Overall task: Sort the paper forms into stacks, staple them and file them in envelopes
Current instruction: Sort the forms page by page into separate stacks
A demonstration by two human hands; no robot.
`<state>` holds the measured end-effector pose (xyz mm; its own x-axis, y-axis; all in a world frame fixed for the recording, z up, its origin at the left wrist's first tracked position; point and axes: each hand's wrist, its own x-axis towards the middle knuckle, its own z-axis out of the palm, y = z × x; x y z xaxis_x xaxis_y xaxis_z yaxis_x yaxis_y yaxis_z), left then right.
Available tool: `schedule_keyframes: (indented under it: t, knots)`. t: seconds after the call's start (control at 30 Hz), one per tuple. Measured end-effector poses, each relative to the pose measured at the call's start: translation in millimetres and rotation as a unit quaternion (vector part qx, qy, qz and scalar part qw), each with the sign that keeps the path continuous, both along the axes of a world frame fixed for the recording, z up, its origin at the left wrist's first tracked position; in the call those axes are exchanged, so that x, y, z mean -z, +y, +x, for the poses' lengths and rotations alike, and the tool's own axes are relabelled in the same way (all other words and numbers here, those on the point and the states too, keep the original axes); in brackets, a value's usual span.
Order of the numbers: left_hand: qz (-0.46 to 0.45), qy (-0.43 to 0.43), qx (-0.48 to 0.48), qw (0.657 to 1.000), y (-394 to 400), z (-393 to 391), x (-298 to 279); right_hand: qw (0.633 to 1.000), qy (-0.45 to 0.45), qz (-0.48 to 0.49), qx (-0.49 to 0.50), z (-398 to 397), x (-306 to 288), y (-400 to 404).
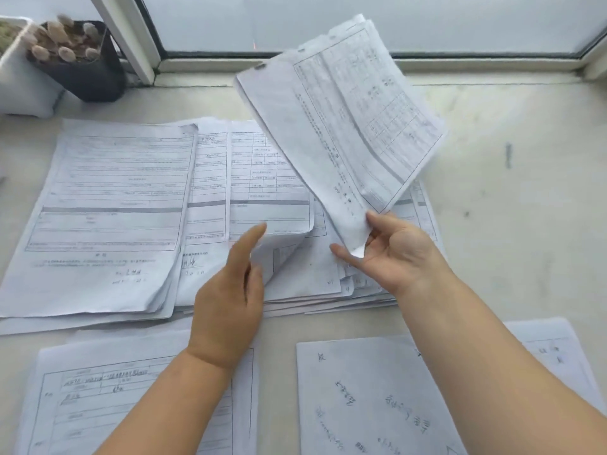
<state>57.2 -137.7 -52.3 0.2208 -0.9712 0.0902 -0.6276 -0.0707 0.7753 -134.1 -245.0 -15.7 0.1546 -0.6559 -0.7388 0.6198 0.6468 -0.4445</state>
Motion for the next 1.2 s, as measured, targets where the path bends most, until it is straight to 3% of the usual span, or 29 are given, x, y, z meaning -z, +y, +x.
schedule_keyframes:
  t: [0.13,0.3,0.57,0.63,0.73,0.83,0.9,1.0,1.2]
  knots:
    - [0.024,-0.003,-0.012,1.000,-3.4,0.8,-0.7,1.000,-0.019,0.010,-0.002,4.5,4.9,-3.9]
    - [0.092,0.126,-0.056,0.986,-13.2,2.8,-1.5,0.999,-0.032,0.005,-0.032,12.8,7.9,-6.8]
    - [0.052,0.135,-0.091,0.985,-17.9,4.6,1.9,0.998,-0.041,0.013,-0.037,18.7,17.2,-8.1]
    - [0.046,0.102,-0.073,0.991,-16.2,5.1,0.2,0.998,-0.042,0.010,-0.041,18.2,17.0,-8.2]
    - [0.028,0.002,0.036,0.999,-10.4,6.4,-1.5,0.998,-0.038,0.007,-0.047,19.0,17.9,-7.5]
    - [0.040,-0.133,0.141,0.980,-3.6,5.3,2.2,0.999,-0.040,0.000,-0.030,17.6,20.8,-6.7]
    - [0.021,-0.157,0.147,0.976,-2.5,5.3,4.4,0.999,-0.050,0.004,-0.005,15.5,21.1,-5.9]
    - [0.015,-0.125,0.127,0.984,-4.2,8.3,6.3,0.998,-0.055,0.006,0.017,12.2,21.3,-4.8]
    - [0.074,0.029,-0.026,0.997,-12.5,3.3,4.0,0.998,-0.057,-0.007,0.021,11.0,19.9,-5.2]
